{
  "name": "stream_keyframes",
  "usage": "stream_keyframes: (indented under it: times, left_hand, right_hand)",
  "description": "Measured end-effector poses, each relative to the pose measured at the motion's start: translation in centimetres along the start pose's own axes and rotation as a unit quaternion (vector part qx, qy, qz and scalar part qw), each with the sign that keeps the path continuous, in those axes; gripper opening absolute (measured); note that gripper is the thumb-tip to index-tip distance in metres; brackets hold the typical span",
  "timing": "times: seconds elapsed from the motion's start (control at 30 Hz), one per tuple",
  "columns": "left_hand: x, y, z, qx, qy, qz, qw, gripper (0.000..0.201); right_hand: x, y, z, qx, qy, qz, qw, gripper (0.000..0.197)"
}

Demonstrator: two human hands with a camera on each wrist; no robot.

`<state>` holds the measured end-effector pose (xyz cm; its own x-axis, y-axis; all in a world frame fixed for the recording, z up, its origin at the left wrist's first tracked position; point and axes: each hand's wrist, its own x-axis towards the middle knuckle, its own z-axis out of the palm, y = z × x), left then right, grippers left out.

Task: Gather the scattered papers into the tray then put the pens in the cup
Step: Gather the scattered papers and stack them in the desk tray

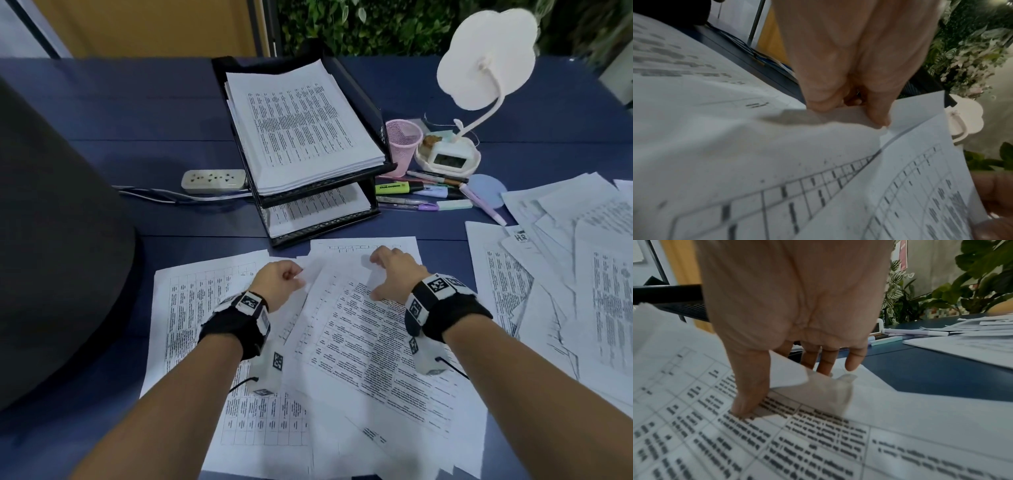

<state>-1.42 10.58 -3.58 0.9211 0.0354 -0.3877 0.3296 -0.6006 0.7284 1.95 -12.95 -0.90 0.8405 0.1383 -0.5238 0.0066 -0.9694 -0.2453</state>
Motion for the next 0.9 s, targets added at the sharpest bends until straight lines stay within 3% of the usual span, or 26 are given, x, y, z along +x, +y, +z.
stream_keyframes:
  times: [0.1,0.2,0.27,0.33,0.47,0.57,0.67,0.73,0.8,0.9]
  left_hand:
    - [-0.2,1.4,-0.2,-0.076,0.020,0.033,0.996,0.014]
    - [0.3,2.4,-0.7,-0.081,0.055,0.066,0.993,0.016]
    - [0.7,2.3,-1.1,-0.036,0.101,0.072,0.992,0.016]
    - [0.9,1.7,-1.2,0.006,0.144,0.052,0.988,0.034]
    - [-0.3,1.4,-0.7,-0.088,0.218,0.024,0.972,0.056]
    - [-1.3,1.6,-0.2,-0.211,0.291,0.003,0.933,0.062]
    - [-1.9,2.4,0.2,-0.276,0.211,-0.041,0.937,0.060]
    - [-2.3,3.5,0.5,-0.281,0.148,-0.040,0.947,0.068]
    - [-2.5,4.9,0.7,-0.278,0.134,-0.014,0.951,0.068]
    - [-2.6,6.9,0.8,-0.251,0.127,0.044,0.959,0.034]
  right_hand:
    - [-0.2,0.3,-0.5,-0.025,-0.007,0.004,1.000,0.067]
    - [-0.4,0.8,-0.9,0.092,-0.015,0.018,0.995,0.069]
    - [-0.5,1.5,-1.3,0.172,-0.001,0.014,0.985,0.061]
    - [-0.8,2.4,-1.7,0.217,0.028,0.000,0.976,0.044]
    - [-1.6,3.9,-1.9,0.376,0.056,-0.029,0.925,0.029]
    - [-2.1,4.5,-1.9,0.454,0.088,-0.033,0.886,0.019]
    - [-2.4,4.8,-1.8,0.504,0.112,-0.039,0.856,0.017]
    - [-2.8,4.4,-1.8,0.550,0.134,-0.041,0.824,0.024]
    - [-3.2,4.1,-1.9,0.597,0.154,-0.043,0.786,0.033]
    - [-3.6,4.0,-2.6,0.589,0.165,-0.041,0.790,0.033]
